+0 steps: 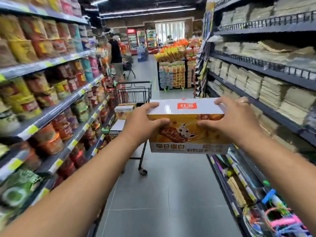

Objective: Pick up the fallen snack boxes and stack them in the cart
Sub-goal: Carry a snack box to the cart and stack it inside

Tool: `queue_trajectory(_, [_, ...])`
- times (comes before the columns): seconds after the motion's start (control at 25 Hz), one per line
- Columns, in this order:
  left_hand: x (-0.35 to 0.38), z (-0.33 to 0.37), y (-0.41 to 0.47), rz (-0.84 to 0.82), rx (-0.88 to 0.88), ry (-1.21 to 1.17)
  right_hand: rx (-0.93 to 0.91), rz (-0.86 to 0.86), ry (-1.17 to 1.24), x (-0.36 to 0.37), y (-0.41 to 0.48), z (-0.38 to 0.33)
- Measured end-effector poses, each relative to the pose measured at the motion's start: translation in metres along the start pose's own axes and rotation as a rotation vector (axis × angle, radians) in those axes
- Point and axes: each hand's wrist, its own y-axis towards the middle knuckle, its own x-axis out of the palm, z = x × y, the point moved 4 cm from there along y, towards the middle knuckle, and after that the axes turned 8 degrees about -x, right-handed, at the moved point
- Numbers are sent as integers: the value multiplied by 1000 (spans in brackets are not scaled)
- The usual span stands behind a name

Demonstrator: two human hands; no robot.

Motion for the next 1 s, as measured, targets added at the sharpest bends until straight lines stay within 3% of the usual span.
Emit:
queue_trajectory(0.44, [-71,-107,136,147,-120,-8,-143,-77,149,138,151,-91])
queue_trajectory(1.0, [-118,-261,392,94,-191,12,-74,-158,207,357,356,-166])
